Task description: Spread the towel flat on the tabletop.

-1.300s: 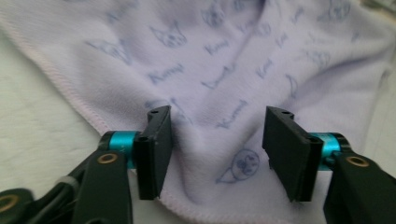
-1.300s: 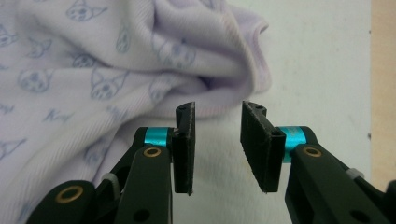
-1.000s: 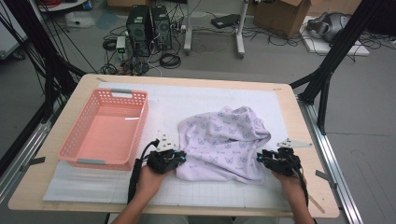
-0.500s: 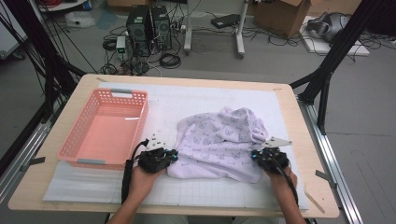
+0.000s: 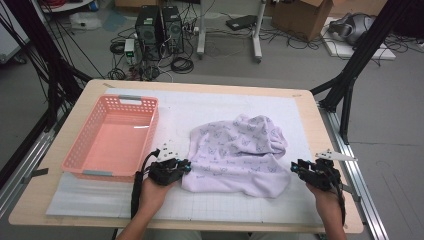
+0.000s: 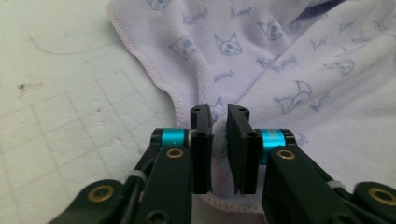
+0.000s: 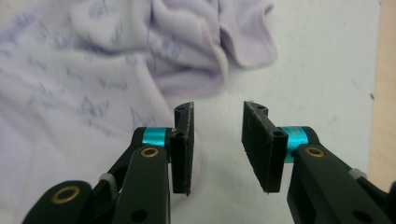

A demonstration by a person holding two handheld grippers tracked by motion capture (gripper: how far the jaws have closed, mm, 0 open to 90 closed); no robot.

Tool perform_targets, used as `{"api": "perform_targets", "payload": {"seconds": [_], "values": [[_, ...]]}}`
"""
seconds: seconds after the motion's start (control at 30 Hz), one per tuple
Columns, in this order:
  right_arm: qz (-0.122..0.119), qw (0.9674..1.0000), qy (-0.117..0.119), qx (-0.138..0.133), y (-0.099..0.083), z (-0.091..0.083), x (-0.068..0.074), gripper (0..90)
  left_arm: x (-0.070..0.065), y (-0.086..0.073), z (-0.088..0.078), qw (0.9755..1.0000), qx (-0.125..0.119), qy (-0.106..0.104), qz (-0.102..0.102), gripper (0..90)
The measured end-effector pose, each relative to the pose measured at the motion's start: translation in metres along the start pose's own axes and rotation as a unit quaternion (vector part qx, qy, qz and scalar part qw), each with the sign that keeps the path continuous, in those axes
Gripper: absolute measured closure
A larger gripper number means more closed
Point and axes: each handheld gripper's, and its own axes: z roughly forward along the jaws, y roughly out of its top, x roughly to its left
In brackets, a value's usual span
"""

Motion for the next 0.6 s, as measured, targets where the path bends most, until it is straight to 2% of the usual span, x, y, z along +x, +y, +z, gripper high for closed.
{"api": "perform_targets", "payload": {"seconds": [0.07, 0.17, 0.2, 0.23, 0.27, 0.3, 0.33, 0.37, 0.4, 0.5, 0.57, 0.6], "values": [[0.002, 0.9998, 0.001, 0.019, 0.004, 0.015, 0.001, 60.7, 0.001, 0.0, 0.0, 1.0, 0.005, 0.001, 0.003, 83.2], [0.004, 0.9994, -0.002, 0.035, 0.01, 0.043, 0.009, 47.5, 0.0, -0.001, 0.0, 1.0, 0.006, -0.003, 0.003, 83.1], [0.006, 0.9992, -0.006, 0.039, 0.013, 0.052, 0.012, 46.0, 0.0, -0.002, 0.001, 1.0, 0.006, -0.005, 0.002, 82.9], [-0.002, 0.9988, -0.012, 0.048, 0.015, 0.059, 0.016, 49.5, 0.0, -0.002, 0.001, 1.0, 0.005, -0.005, 0.002, 82.7], [-0.024, 0.9975, -0.033, 0.058, 0.018, 0.066, 0.021, 53.1, 0.0, -0.002, 0.001, 1.0, 0.004, -0.005, 0.001, 82.4], [-0.05, 0.996, -0.048, 0.055, 0.02, 0.069, 0.025, 63.1, 0.0, -0.002, 0.001, 1.0, 0.004, -0.006, 0.001, 82.5], [-0.065, 0.9951, -0.049, 0.057, 0.023, 0.071, 0.026, 77.3, 0.0, -0.002, 0.001, 1.0, 0.004, -0.006, 0.001, 82.3], [-0.086, 0.9919, -0.069, 0.062, 0.026, 0.073, 0.028, 82.5, -0.001, -0.002, 0.002, 1.0, 0.004, -0.009, 0.002, 82.2], [-0.099, 0.9896, -0.082, 0.065, 0.029, 0.076, 0.026, 83.2, -0.001, -0.003, 0.002, 0.9999, 0.004, -0.009, 0.003, 82.2], [-0.096, 0.9865, -0.12, 0.057, 0.036, 0.083, 0.013, 83.8, -0.002, -0.003, 0.003, 0.9999, 0.004, -0.011, 0.007, 82.1], [-0.081, 0.985, -0.147, 0.038, 0.042, 0.084, 0.001, 84.0, -0.002, -0.003, 0.004, 0.9999, 0.004, -0.013, 0.008, 82.1], [-0.078, 0.9831, -0.162, 0.032, 0.045, 0.084, -0.004, 84.1, -0.003, -0.003, 0.004, 0.9999, 0.003, -0.011, 0.009, 82.5]]}}
